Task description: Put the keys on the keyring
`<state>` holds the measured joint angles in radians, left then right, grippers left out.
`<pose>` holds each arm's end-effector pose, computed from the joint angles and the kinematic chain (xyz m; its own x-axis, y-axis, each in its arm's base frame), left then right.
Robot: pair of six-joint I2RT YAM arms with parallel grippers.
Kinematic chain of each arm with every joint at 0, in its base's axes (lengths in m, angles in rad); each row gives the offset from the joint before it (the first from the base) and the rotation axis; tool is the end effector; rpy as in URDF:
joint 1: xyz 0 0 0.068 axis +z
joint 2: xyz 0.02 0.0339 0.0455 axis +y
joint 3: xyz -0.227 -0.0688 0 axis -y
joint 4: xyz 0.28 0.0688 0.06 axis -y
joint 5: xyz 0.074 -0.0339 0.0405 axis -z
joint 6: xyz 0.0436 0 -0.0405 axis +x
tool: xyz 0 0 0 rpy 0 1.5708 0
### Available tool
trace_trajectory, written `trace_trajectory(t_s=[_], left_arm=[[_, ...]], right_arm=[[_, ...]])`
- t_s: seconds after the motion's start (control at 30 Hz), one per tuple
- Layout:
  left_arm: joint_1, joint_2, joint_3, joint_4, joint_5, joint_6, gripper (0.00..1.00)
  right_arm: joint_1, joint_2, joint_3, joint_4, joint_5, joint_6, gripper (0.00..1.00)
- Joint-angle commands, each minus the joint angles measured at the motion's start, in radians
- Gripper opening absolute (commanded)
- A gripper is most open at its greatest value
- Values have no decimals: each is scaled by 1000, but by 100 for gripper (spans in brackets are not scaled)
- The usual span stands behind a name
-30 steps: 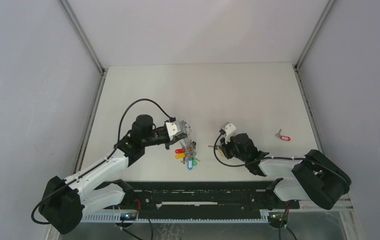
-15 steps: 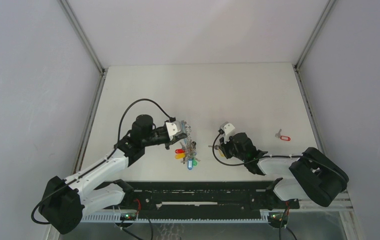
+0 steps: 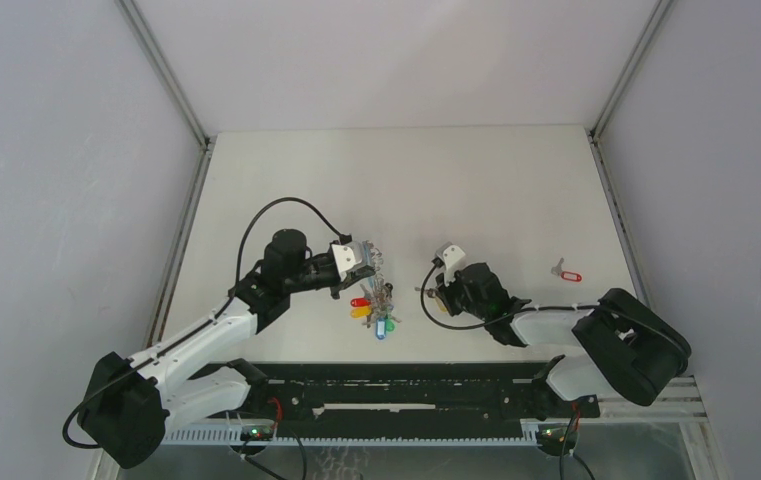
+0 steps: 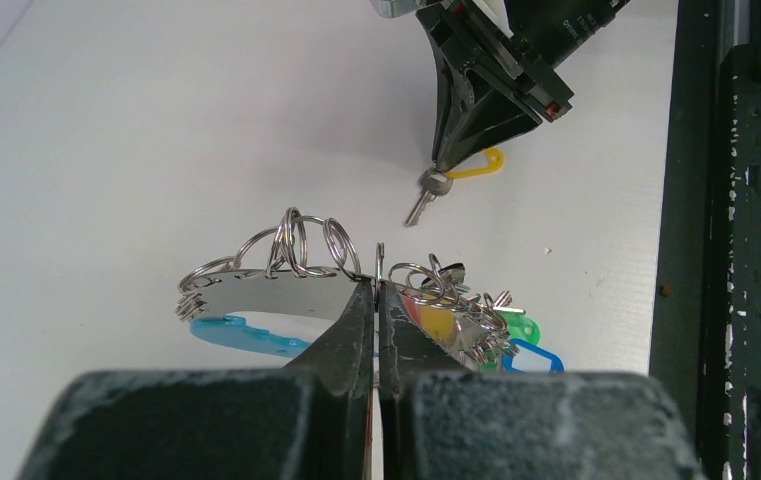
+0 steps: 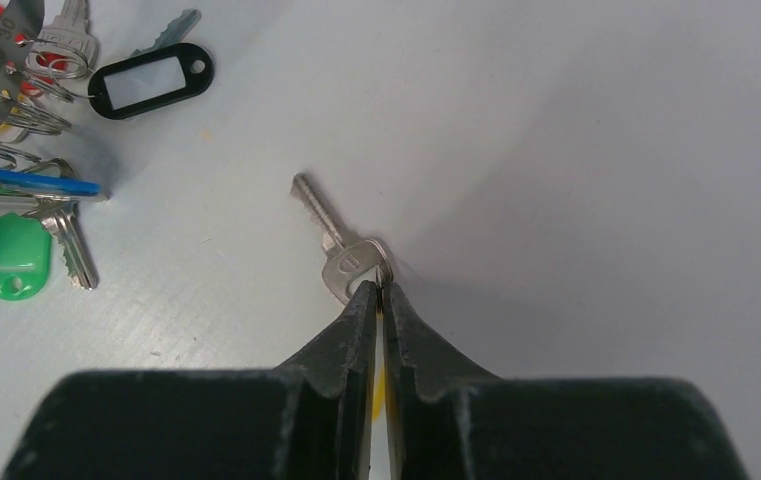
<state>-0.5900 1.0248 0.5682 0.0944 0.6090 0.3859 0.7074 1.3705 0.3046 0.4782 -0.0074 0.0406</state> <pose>0.2209 -0.1779 0.1990 0.0663 0.3272 -0.9426 0.9454 0.2815 0.1642 0.1979 0.1696 0.0547 -0.4476 -0.3293 -0.8314 -0.6369 0.7700 0.0379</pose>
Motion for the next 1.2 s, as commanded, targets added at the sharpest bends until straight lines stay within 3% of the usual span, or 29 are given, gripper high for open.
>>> trace_trajectory(t_s=[0.0,0.3,0.8,1.17], left_arm=[[-5,-11,-16,73,27,4,0],[-4,-22,-19,70,23,5,0],[-4,-42,-22,61,33,9,0],[-9,-31,-23,75,64,5,0]], right_arm=[[17,11,33,20,15,-19,3],[36,-10,37,1,34,-33,0],[41,-327,115,-225,-61,-161,0],[23,-432,284,-475,-315,-433,0]])
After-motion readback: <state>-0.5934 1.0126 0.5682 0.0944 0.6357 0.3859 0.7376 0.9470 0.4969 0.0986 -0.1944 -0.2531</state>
